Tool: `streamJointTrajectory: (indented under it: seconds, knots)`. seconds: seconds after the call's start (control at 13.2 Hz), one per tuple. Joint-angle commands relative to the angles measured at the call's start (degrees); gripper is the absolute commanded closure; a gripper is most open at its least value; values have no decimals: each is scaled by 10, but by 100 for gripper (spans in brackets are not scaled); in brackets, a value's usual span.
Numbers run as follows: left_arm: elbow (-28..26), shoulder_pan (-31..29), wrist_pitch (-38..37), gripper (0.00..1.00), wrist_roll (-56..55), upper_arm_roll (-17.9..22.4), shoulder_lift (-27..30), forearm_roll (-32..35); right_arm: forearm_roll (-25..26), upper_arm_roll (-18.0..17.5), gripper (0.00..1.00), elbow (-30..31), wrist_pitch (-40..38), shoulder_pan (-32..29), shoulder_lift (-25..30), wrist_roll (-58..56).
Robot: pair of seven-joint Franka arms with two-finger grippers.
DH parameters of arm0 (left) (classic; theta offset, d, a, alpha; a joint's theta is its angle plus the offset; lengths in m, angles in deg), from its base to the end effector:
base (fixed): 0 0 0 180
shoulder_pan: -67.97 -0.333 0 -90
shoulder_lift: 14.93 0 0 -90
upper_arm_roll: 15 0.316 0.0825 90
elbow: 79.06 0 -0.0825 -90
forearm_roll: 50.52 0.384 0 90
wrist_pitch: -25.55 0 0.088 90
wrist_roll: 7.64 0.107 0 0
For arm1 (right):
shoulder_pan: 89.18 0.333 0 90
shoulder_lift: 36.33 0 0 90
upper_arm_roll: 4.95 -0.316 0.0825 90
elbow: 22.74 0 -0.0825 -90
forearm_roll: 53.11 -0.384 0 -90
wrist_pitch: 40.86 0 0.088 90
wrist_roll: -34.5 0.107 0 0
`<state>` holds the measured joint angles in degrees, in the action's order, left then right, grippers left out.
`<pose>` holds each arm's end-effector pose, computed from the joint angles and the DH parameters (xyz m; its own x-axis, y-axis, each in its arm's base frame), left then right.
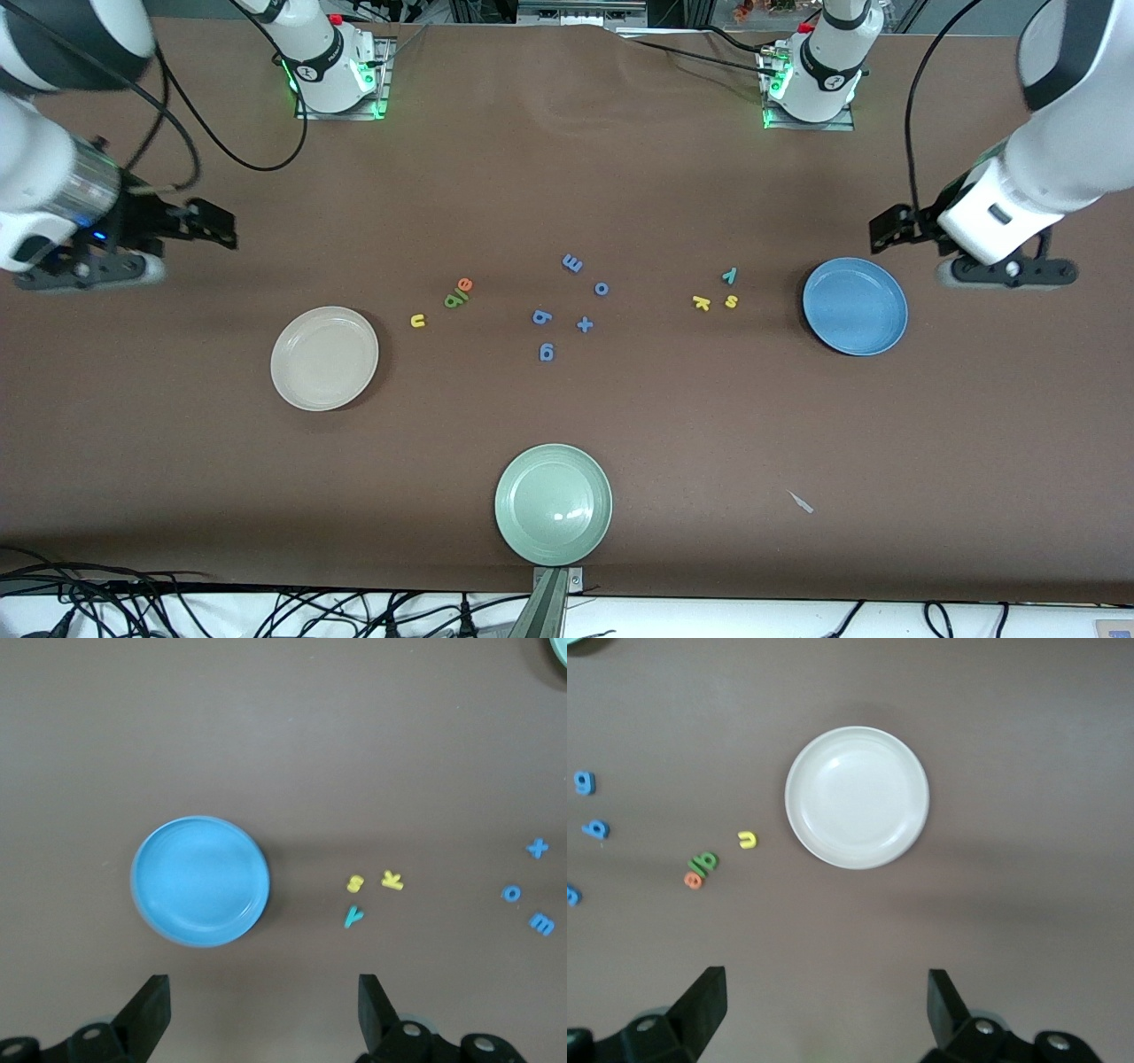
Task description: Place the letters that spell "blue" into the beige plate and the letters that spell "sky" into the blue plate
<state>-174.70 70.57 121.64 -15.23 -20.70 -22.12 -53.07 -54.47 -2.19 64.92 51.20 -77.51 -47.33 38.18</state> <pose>0.5825 -0.0866 0.5153 0.9923 -0.0075 -0.1233 -0.0026 -0.9992 0.0399 0.6003 0.0990 0.5349 0.9893 0.0891 -0.1154 0.0889 -0.9960 -0.0069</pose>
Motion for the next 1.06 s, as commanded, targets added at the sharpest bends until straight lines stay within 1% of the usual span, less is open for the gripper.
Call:
streamJointTrajectory:
  seconds: [0.0, 0.08, 0.15, 0.23, 0.46, 0.61, 0.68, 0.76, 0.91, 0.99]
  knots:
    - [-26, 3, 60, 6, -11, 1, -40, -24, -5, 1, 0, -4, 44, 45, -51, 78]
    - [-25, 4, 71, 5, -32, 1, -58, -43, -5, 1, 0, 1, 69, 62, -66, 113]
    - [-24, 8, 83, 5, -52, -4, -80, -46, -5, 1, 0, 3, 93, 77, -82, 137]
    - [-23, 19, 91, 5, -83, -9, -98, -40, -5, 1, 0, 4, 108, 84, -102, 144]
    - [-33, 59, 129, 1, -197, -11, -111, 8, -8, 0, 0, 17, 160, 107, -149, 159]
    - [-70, 60, 224, 2, -269, -29, -119, -33, -8, 0, 0, 69, 231, 122, -150, 179]
    - [-90, 61, 262, 3, -290, -36, -123, -38, -8, 0, 0, 94, 261, 125, -150, 185]
    - [-107, 62, 279, 3, -309, -41, -127, -38, -8, 0, 0, 114, 275, 129, -150, 186]
    - [-138, 70, 322, 3, -410, -44, -128, -38, -8, 0, 0, 145, 290, 134, -147, 203]
    - [-140, 72, 329, 3, -434, -45, -134, -38, -8, -1, 0, 160, 303, 138, -147, 208]
